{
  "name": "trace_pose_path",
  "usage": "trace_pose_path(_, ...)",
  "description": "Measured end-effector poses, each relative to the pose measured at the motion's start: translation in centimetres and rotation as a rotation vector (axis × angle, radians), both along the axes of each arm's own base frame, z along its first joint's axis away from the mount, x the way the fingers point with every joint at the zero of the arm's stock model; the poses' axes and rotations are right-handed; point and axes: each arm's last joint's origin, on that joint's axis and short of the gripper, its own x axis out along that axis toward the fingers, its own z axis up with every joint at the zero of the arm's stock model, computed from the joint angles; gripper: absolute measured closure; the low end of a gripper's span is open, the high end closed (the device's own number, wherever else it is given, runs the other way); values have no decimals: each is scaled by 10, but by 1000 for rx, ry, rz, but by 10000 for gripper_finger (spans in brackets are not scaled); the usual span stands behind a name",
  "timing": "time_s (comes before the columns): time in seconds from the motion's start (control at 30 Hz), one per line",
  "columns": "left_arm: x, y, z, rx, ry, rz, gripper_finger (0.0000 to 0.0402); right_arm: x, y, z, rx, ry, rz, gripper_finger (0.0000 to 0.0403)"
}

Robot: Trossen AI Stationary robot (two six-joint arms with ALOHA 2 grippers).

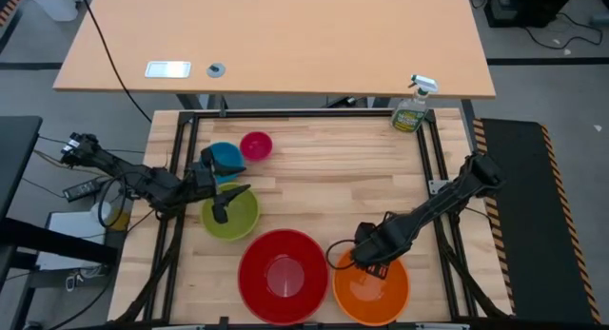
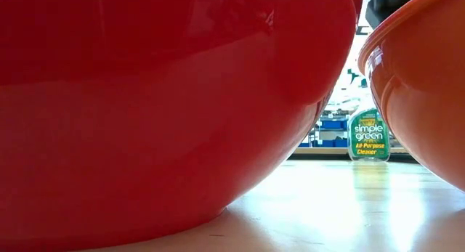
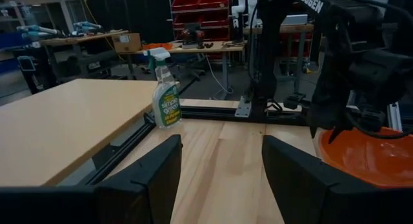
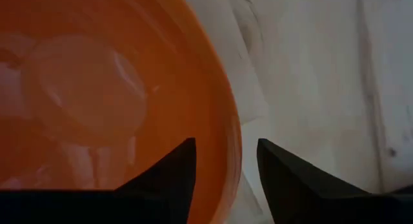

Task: Nest bowls inside each other
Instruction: Stack the orange bowl into the red bowl

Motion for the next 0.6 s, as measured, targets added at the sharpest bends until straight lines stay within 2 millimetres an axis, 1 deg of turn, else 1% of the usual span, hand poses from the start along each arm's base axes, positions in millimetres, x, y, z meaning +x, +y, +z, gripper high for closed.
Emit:
trace_pose_path(0.17, 0, 0, -1, 5, 13, -3, 182, -1, 0, -23, 37, -37, -2, 255)
trace_pose_path(0.23, 0, 0, -2, 5, 14, -3, 182, 0, 0, -28, 56, -61, -2, 263)
trace_pose_path(0.4, 0, 0, -2, 6, 16, -3, 182, 0, 1, -34, 70, -79, -20, 291)
trace_pose_path(0.6, 0, 0, -2, 10, 19, -3, 182, -2, -1, -36, 92, -59, -63, 343)
